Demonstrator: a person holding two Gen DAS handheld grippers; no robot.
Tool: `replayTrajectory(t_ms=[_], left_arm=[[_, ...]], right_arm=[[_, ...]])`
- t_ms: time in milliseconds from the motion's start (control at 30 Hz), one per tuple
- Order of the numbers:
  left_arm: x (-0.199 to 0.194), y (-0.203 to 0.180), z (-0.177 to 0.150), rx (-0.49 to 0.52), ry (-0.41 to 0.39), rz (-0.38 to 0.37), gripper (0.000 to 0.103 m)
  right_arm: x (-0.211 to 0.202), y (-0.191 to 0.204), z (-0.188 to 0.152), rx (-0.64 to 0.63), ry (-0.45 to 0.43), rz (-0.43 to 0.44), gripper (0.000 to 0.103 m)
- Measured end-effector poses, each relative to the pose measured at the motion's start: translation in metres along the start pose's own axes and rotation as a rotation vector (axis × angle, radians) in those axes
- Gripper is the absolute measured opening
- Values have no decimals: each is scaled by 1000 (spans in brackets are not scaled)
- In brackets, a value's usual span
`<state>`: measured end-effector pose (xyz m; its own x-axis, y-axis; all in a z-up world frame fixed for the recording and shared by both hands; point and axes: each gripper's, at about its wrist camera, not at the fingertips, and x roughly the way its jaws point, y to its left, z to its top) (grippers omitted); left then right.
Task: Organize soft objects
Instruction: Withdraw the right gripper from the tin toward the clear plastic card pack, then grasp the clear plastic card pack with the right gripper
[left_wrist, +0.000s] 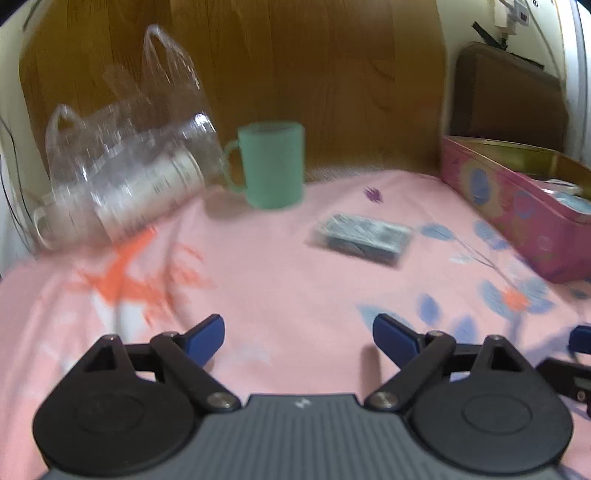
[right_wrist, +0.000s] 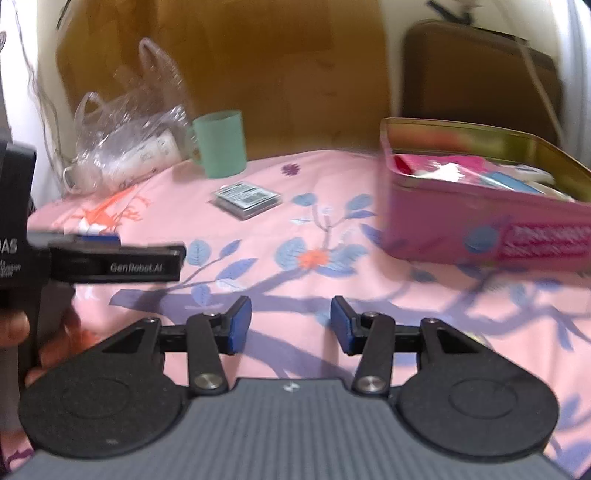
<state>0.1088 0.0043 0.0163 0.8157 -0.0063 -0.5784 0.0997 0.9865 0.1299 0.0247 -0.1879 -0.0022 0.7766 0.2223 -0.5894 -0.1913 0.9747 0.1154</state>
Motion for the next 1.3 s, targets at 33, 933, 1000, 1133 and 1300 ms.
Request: replayTrajectory(t_ms=[33,933,1000,1133,1300], left_arm=[[4,6,6,-4,-4,-4,91],[39,64,19,-197,71,-102,96],[38,63,18,-195,72,-95,96],[37,58,18,-173,75,-73,95],[36,53,18,-140,77,-66,95]], right_arm=[[7,3,5,-15,10,9,52],[125,37,75,-253,79,173,64],[109,34,66,-265,77,167,64],[69,23,43,-260,77,160,64],[22,11,13,-243,71,168,64]])
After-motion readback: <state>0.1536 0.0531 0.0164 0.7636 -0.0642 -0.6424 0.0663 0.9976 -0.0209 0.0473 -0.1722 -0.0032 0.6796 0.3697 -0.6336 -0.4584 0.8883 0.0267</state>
